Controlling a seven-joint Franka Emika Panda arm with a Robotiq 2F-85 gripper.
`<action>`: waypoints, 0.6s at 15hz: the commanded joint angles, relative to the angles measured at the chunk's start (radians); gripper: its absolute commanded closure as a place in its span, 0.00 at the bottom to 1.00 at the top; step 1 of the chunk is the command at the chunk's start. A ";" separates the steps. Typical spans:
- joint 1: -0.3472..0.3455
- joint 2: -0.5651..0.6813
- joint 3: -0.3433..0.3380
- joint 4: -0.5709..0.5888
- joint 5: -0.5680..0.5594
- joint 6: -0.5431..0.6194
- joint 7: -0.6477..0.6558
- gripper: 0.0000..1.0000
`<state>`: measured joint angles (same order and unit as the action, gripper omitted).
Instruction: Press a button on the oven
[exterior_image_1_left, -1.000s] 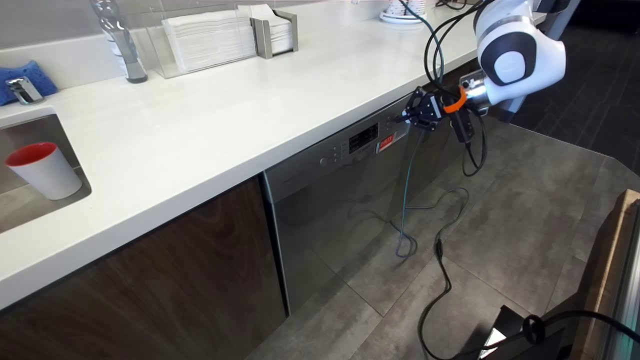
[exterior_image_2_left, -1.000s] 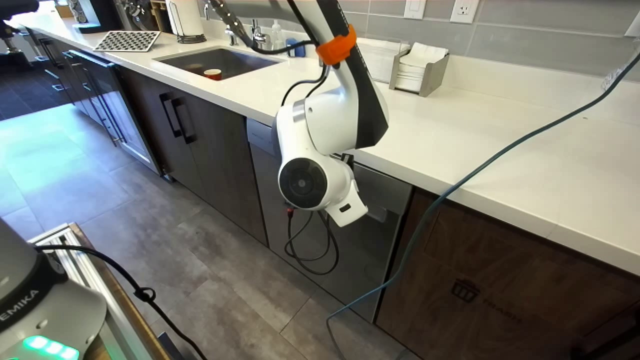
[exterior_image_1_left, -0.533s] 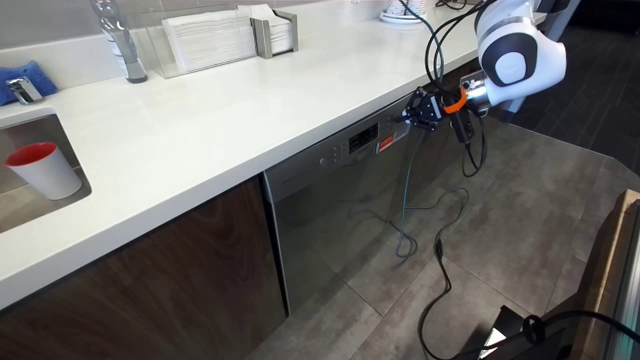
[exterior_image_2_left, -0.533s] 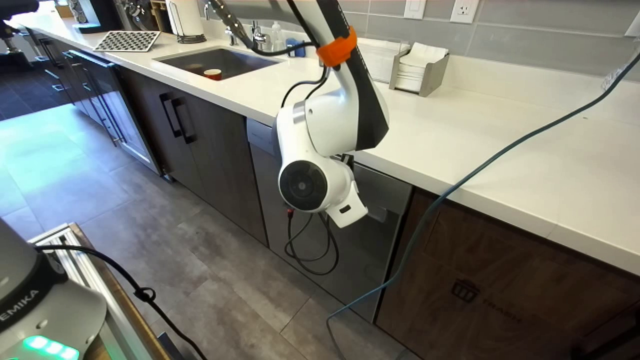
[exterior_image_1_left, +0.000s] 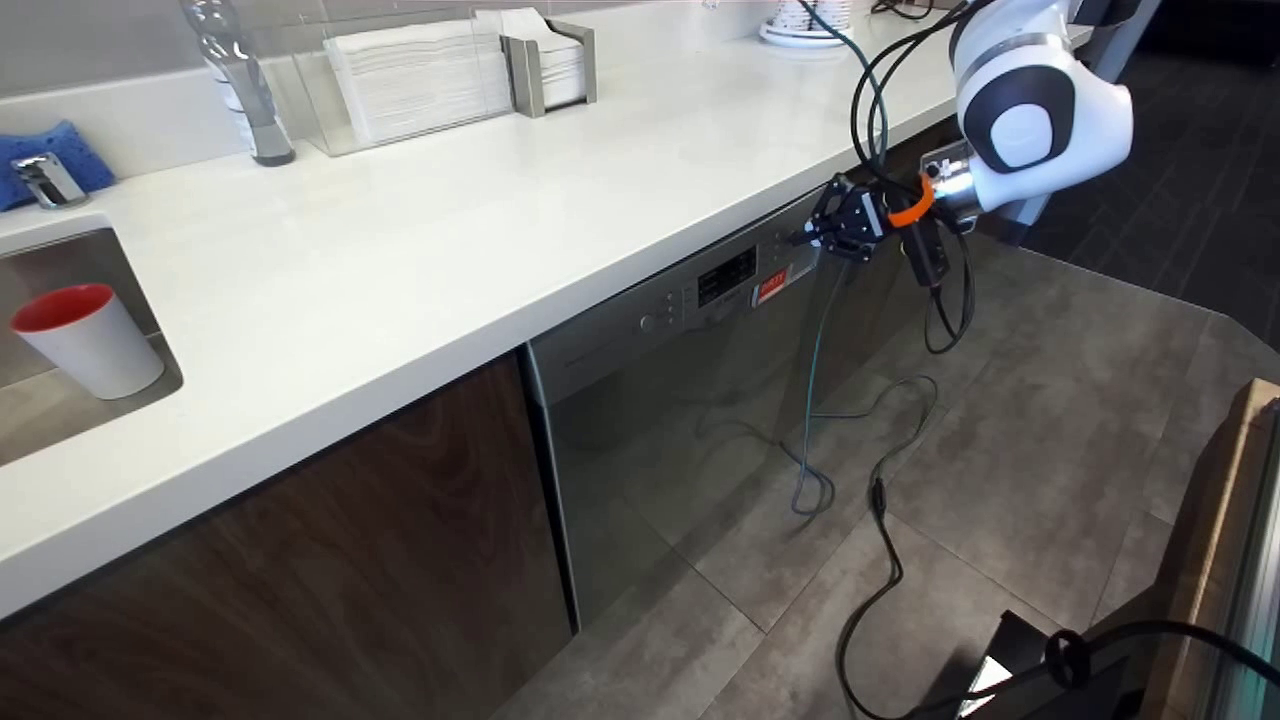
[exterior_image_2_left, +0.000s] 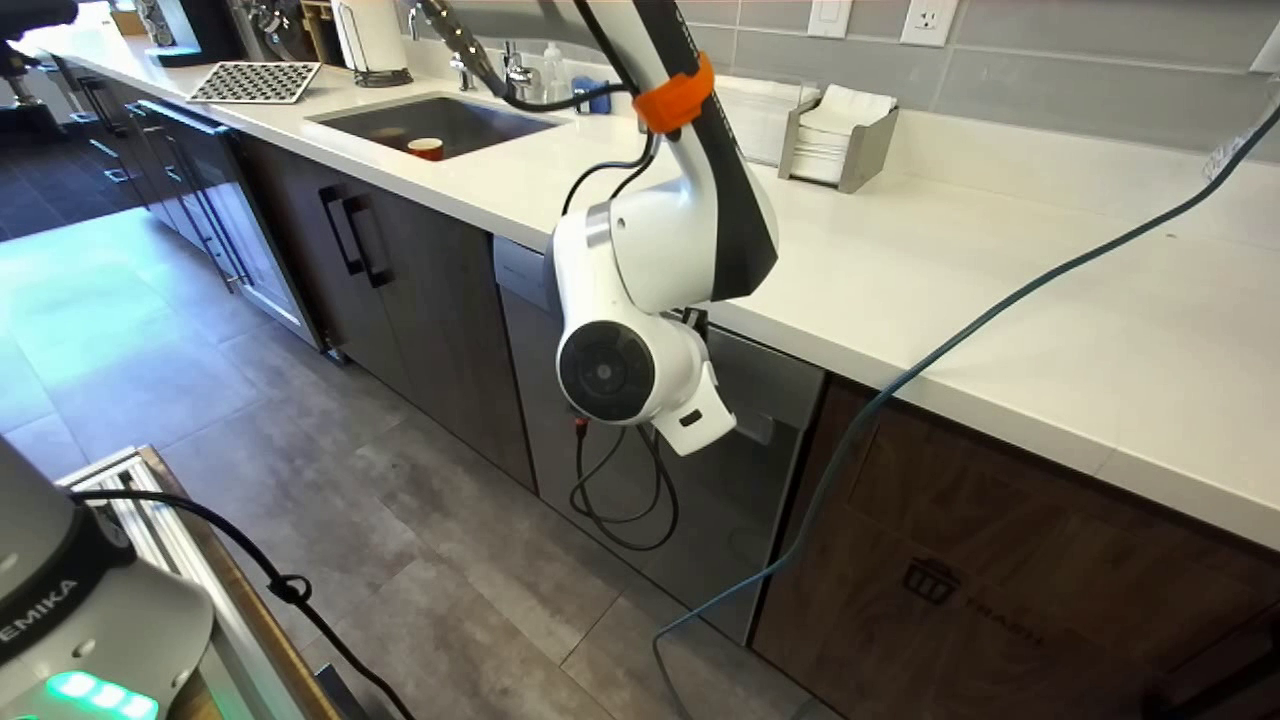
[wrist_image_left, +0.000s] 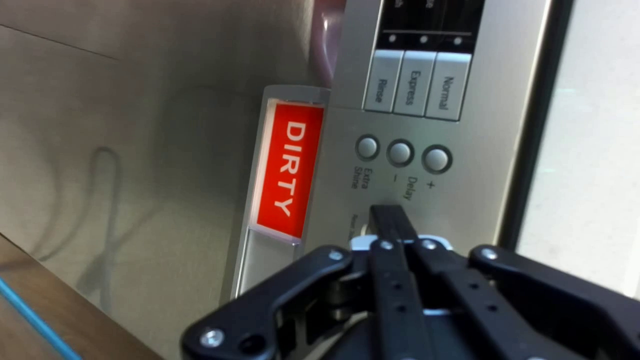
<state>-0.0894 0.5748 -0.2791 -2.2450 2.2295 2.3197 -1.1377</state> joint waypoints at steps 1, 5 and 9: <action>0.001 0.013 -0.014 0.043 0.032 0.000 -0.034 1.00; 0.013 0.002 -0.020 0.029 0.026 0.028 -0.074 1.00; 0.016 -0.018 -0.036 0.013 0.024 0.060 -0.131 1.00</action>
<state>-0.0834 0.5730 -0.2924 -2.2403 2.2294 2.3429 -1.2223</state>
